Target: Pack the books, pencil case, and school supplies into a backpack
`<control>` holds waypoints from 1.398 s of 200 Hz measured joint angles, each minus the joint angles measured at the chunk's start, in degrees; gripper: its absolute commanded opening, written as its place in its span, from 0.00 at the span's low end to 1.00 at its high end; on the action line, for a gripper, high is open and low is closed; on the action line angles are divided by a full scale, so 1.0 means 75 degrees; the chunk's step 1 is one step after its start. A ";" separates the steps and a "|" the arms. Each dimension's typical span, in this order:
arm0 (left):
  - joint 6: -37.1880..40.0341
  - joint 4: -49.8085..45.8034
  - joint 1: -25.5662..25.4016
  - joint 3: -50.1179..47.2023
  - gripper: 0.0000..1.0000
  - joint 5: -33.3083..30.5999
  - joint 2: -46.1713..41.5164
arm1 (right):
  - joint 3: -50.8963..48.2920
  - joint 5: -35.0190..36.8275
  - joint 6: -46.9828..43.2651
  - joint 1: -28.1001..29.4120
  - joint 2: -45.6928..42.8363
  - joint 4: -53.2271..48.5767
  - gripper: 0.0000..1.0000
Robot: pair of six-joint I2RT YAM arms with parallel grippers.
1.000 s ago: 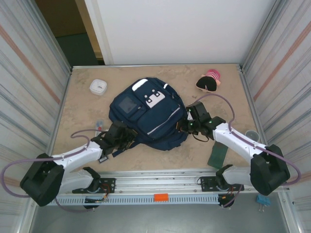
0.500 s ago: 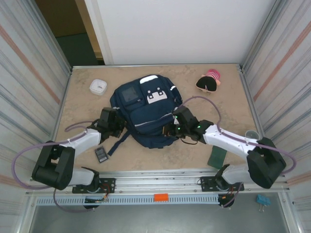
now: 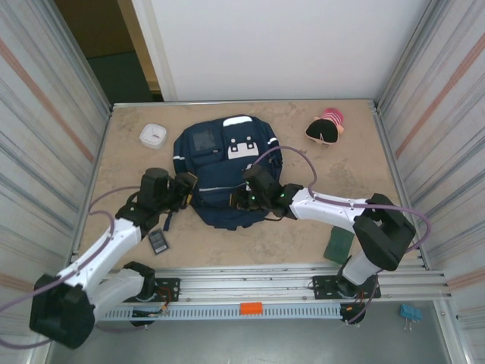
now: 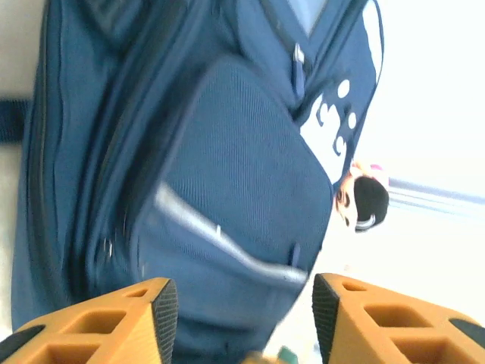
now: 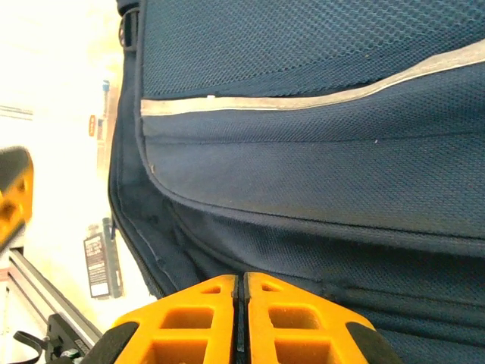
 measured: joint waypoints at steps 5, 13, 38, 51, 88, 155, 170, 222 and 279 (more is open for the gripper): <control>-0.0178 -0.0055 -0.0160 -0.0125 0.54 -0.0009 -0.0146 | 0.0035 0.0015 -0.0026 0.0035 0.0006 0.0000 0.00; -0.0475 -0.0169 -0.0434 -0.0312 0.55 -0.0067 -0.0277 | 0.0082 0.0032 -0.0058 0.0070 0.0017 0.0012 0.00; -0.1180 -0.0414 -0.1198 -0.0653 0.55 -0.0256 -0.0256 | 0.0178 0.0026 -0.0192 0.0134 0.0105 0.0114 0.00; -0.1419 -0.0463 -0.1373 -0.0670 0.55 -0.0326 -0.0134 | 0.0178 0.0026 -0.0221 0.0154 0.0149 0.0137 0.00; -0.1804 -0.0009 -0.1399 -0.0670 0.41 -0.0507 0.0501 | 0.0233 0.0020 -0.0414 0.0236 0.0230 0.0169 0.00; -0.1918 -0.0029 -0.0985 -0.0670 0.00 -0.0405 0.0504 | 0.0085 0.0119 -0.0813 0.0146 -0.0184 -0.0032 0.00; -0.1754 -0.0213 -0.0627 -0.0676 0.00 -0.0251 0.0137 | -0.0198 0.0044 -0.0860 -0.0184 -0.0583 -0.0038 0.00; -0.1262 -0.0498 0.0216 -0.0711 0.00 0.0592 -0.0653 | -0.0688 -0.0755 -0.0988 -0.1367 -0.1317 0.0015 0.00; -0.0740 -0.0746 0.0358 -0.0621 0.42 0.0723 -0.0831 | -0.0734 -0.0874 -0.1137 -0.1565 -0.1638 -0.0073 0.00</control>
